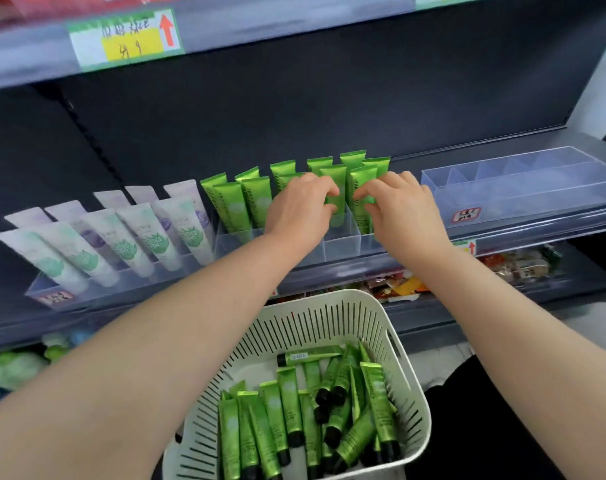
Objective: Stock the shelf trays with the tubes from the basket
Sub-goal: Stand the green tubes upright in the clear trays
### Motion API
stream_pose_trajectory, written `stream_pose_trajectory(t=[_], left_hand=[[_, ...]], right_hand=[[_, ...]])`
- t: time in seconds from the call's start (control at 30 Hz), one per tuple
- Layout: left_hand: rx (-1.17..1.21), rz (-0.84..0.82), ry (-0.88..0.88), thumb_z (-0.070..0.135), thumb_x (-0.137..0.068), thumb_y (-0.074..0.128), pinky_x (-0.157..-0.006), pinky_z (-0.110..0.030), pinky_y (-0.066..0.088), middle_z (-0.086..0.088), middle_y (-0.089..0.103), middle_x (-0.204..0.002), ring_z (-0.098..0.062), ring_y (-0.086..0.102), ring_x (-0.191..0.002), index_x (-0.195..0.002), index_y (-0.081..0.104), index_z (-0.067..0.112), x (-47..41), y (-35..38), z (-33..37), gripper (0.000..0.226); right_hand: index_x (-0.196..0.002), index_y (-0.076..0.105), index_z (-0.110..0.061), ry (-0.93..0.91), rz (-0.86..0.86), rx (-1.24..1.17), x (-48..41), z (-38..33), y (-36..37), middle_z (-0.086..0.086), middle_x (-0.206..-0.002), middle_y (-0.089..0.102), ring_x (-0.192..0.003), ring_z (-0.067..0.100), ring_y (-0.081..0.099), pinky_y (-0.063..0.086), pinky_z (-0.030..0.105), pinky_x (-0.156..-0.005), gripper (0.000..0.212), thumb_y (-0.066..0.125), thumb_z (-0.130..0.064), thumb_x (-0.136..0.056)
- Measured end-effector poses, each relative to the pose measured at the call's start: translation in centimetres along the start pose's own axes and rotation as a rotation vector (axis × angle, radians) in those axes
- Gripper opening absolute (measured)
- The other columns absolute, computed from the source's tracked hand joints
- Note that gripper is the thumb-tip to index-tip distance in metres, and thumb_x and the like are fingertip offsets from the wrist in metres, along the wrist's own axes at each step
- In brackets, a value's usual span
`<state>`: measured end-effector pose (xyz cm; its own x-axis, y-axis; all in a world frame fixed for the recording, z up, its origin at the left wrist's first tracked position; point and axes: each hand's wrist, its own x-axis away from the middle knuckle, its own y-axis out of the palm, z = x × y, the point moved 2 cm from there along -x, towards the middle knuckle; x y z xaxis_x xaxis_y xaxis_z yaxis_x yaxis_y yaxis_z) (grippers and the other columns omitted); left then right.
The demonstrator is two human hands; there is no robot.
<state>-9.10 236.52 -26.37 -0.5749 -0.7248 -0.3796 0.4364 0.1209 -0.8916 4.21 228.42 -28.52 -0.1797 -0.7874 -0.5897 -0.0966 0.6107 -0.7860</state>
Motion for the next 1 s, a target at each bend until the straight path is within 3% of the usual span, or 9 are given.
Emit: stream_pose_trajectory(t=[0.3,0.6,0.73,0.9,1.0], left_hand=[[-0.122,-0.207,-0.025,0.025,-0.094,0.06,-0.085,-0.036,0.044,0.006,0.057,-0.125,-0.018,0.047,-0.118,-0.119,0.062,0.027,8.3,2.6,-5.7,0.025],[-0.088,-0.442,-0.147,0.024,-0.095,0.058,-0.095,-0.031,0.044,0.004,0.058,-0.123,-0.016,0.05,-0.116,-0.12,0.063,0.025,18.7,8.0,-10.6,0.026],[-0.036,-0.502,-0.312,0.023,-0.094,0.059,-0.087,-0.025,0.042,0.003,0.059,-0.117,-0.015,0.054,-0.112,-0.118,0.062,0.02,22.4,9.9,-12.9,0.025],[0.048,-0.574,-0.537,0.012,-0.093,0.061,-0.095,-0.028,0.043,-0.002,0.059,-0.126,-0.018,0.056,-0.115,-0.127,0.058,0.013,24.8,11.9,-15.7,0.034],[0.111,-0.562,-0.676,0.0,-0.092,0.055,-0.088,-0.028,0.046,-0.004,0.058,-0.129,-0.019,0.057,-0.113,-0.131,0.055,0.014,24.7,12.6,-16.7,0.042]], right_hand=[[-0.103,0.067,-0.019,-0.07,-0.173,-0.039,6.2,-4.2,4.9,0.003,-0.094,0.062,-0.092,0.032,0.054,0.041,0.04,-0.069,0.024,0.064,-0.006,-0.082],[-0.117,0.058,-0.029,-0.088,-0.613,-0.059,14.1,-8.0,11.6,-0.006,-0.119,0.057,-0.113,0.021,0.047,0.038,0.038,-0.087,0.033,0.054,-0.011,-0.09],[-0.121,0.055,-0.028,-0.111,-0.802,-0.037,16.9,-9.3,14.3,-0.004,-0.124,0.054,-0.117,0.021,0.044,0.038,0.038,-0.093,0.037,0.052,-0.009,-0.09],[-0.123,0.053,-0.026,-0.143,-1.016,-0.024,18.9,-11.2,17.6,-0.002,-0.128,0.052,-0.12,0.022,0.042,0.036,0.036,-0.095,0.04,0.054,-0.007,-0.088],[-0.127,0.05,-0.024,-0.148,-1.109,-0.009,19.4,-12.5,19.2,0.001,-0.128,0.052,-0.121,0.023,0.042,0.036,0.039,-0.099,0.043,0.054,-0.005,-0.089]])
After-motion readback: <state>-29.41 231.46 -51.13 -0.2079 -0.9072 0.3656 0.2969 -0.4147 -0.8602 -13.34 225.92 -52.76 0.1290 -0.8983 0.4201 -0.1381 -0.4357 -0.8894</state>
